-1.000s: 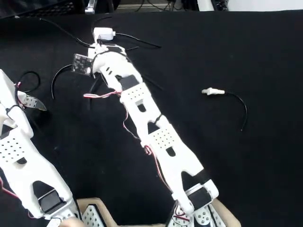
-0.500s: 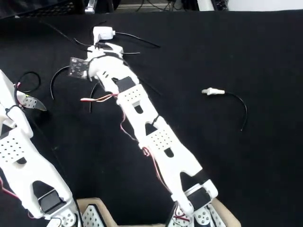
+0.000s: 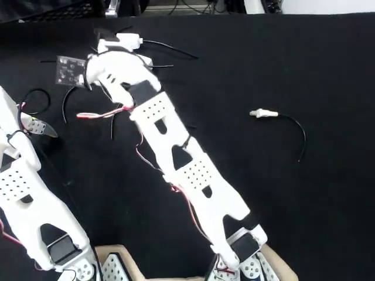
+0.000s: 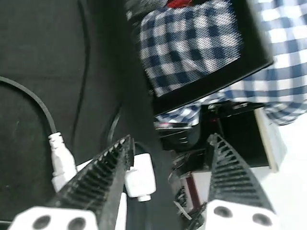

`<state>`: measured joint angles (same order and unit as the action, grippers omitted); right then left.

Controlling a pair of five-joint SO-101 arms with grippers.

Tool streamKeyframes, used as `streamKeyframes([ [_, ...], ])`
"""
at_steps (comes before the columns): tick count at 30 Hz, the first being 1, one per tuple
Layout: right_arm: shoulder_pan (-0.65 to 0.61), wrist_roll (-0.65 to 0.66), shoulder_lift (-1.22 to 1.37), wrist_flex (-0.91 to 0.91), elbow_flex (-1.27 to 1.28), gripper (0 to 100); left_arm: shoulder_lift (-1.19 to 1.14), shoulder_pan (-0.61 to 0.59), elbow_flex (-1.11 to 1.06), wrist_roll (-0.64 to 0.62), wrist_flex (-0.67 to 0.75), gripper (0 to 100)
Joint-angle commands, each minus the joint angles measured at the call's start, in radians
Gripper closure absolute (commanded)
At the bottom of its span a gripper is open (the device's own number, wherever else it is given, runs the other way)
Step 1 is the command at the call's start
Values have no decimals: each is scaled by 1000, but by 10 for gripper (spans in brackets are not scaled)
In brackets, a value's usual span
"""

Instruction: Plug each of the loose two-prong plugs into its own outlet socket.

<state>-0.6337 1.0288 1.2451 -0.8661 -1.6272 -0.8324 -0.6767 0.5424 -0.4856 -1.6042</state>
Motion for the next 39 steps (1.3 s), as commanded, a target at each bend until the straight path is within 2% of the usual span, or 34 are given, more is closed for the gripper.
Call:
streamKeyframes([
  [1,-15,-11,-196,-129,-47,762,-3,4,-8,3,23,700],
  [10,69,-9,-595,-560,-45,762,-3,7,-8,-2,20,700],
  [14,181,-11,-782,-738,-45,762,-3,8,-8,-2,20,700],
  [17,313,-11,-891,-887,-45,762,-3,8,-8,-2,18,700],
  [22,658,-61,-955,-899,15,759,-3,8,-10,-2,17,700],
  [26,833,34,-912,-898,240,759,-3,8,-10,-2,17,700],
  [29,890,133,-871,-895,433,759,-3,8,-10,-3,17,700],
  [33,904,203,-819,-893,616,759,-3,10,-10,-3,17,700],
  [39,947,354,-671,-858,711,760,-3,10,-10,-3,17,700],
])
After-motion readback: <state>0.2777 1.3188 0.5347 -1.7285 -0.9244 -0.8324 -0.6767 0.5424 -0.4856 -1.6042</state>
